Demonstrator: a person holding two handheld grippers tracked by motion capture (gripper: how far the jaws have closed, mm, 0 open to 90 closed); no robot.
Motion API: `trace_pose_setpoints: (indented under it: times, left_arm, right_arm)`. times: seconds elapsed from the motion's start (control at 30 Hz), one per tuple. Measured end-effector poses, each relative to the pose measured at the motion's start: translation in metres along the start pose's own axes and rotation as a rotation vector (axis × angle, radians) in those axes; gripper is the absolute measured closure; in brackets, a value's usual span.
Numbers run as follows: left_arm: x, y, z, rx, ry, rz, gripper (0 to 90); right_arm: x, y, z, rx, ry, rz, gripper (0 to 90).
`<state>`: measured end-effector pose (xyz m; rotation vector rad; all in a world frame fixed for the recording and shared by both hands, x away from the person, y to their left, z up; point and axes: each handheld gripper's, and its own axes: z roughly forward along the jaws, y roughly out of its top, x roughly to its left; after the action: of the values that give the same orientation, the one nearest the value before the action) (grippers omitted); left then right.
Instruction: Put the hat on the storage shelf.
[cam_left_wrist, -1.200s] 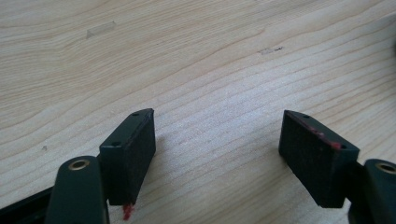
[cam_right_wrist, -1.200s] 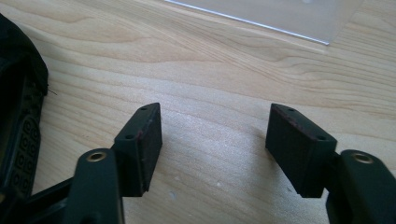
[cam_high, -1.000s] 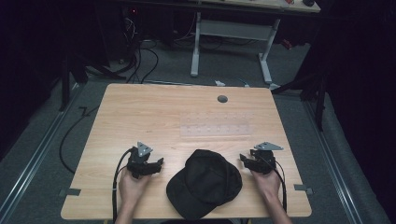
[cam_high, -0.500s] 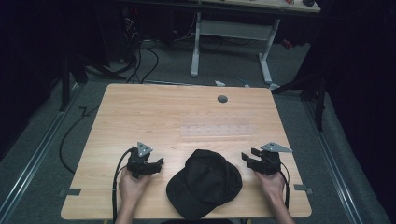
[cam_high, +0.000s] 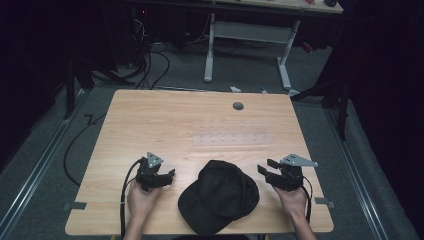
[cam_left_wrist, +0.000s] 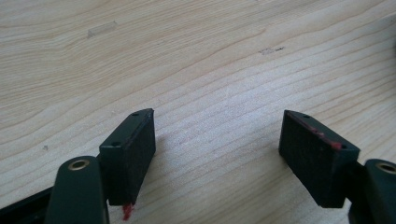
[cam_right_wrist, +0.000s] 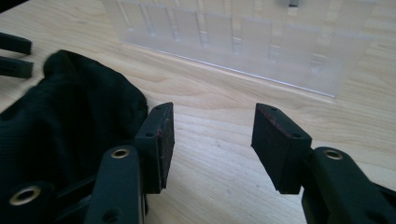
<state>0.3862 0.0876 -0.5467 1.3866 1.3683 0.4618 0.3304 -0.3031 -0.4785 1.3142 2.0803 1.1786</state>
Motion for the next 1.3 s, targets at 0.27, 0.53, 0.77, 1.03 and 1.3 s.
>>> trace_pose_setpoints:
  times: [0.27,0.53,0.77,1.03,1.3]
  left_arm:
    - [0.000,0.000,0.000,0.000,0.000,0.000,27.4]
    - [0.000,0.000,0.000,0.000,0.000,0.000,27.5]
    - [0.000,0.000,0.000,0.000,0.000,-0.001,27.4]
    - [0.000,0.000,0.000,0.000,-0.001,-0.001,27.4]
    - [0.000,0.000,0.000,0.000,0.000,0.000,27.4]
  right_arm:
    - [0.015,0.010,-0.009,-0.003,0.058,-0.029,48.8]
    - [0.038,0.024,-0.017,-0.013,0.117,-0.074,47.0]
    - [0.048,0.027,-0.010,0.019,0.145,-0.096,46.8]
    - [0.055,0.027,0.002,0.051,0.173,-0.100,47.2]
    - [0.057,0.024,0.015,0.094,0.173,-0.094,47.5]
